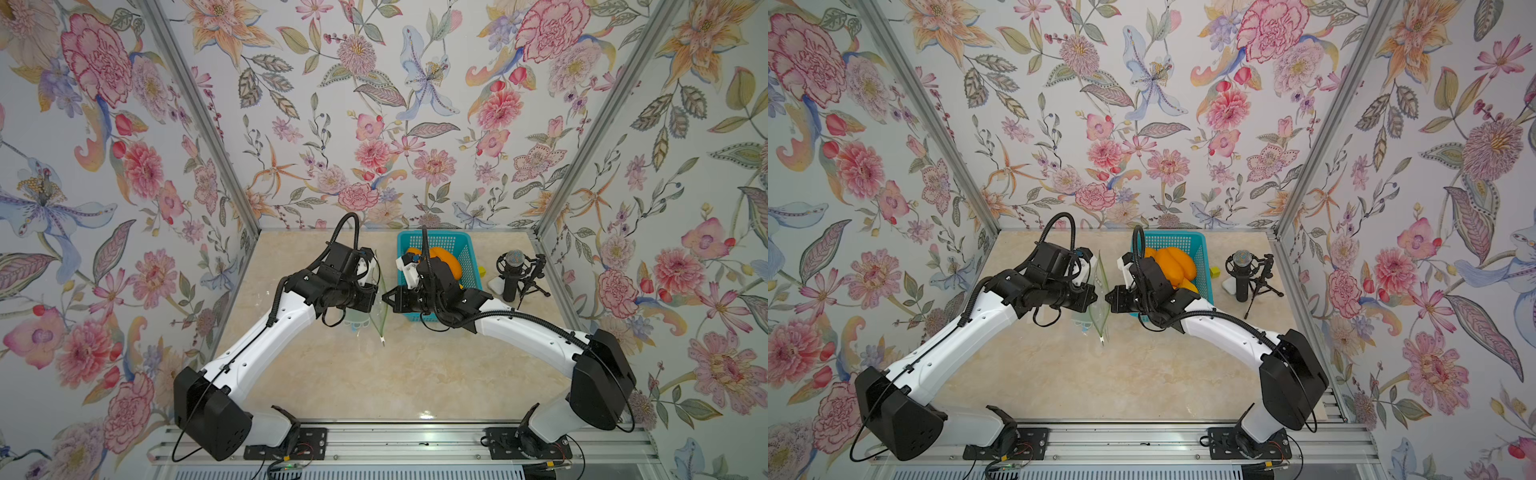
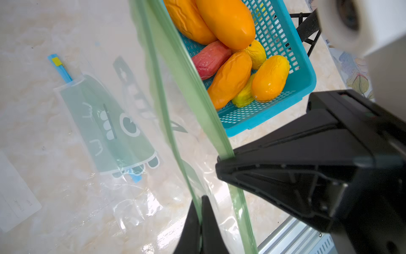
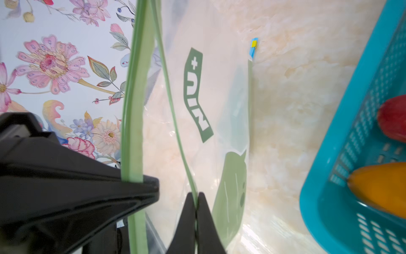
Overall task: Place the mango in a zip-top bag and seal the zipper
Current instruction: Open the zipper of the food storage bag.
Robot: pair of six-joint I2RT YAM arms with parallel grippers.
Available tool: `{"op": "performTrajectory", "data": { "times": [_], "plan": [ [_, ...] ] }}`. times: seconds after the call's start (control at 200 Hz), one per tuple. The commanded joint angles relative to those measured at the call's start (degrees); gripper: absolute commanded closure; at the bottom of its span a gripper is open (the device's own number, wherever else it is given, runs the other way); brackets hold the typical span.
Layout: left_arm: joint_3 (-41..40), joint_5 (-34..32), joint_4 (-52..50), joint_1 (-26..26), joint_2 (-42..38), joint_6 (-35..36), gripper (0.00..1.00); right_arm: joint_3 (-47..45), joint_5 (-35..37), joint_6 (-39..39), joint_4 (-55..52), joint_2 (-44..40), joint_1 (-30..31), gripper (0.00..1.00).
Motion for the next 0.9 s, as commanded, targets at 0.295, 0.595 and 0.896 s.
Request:
{"op": "performTrajectory", "data": {
  "times": [0.295, 0.595, 0.896],
  "plan": [
    [19.6, -23.7, -19.1, 1.1, 4.9, 1.7, 1.00, 1.3, 17.3, 6.2, -11.7, -2.2, -2.1, 1.00],
    [24.2, -26.1, -17.7, 1.1, 3.7, 1.5, 1.00, -3.6, 18.6, 12.6, -8.8, -3.4, -1.9, 1.00],
    [28.6, -27.0, -17.4, -2.1, 4.2, 3.2, 1.00, -3.5, 2.2, 14.4, 8.1, 6.5, 0.4, 1.00]
  ]
}}
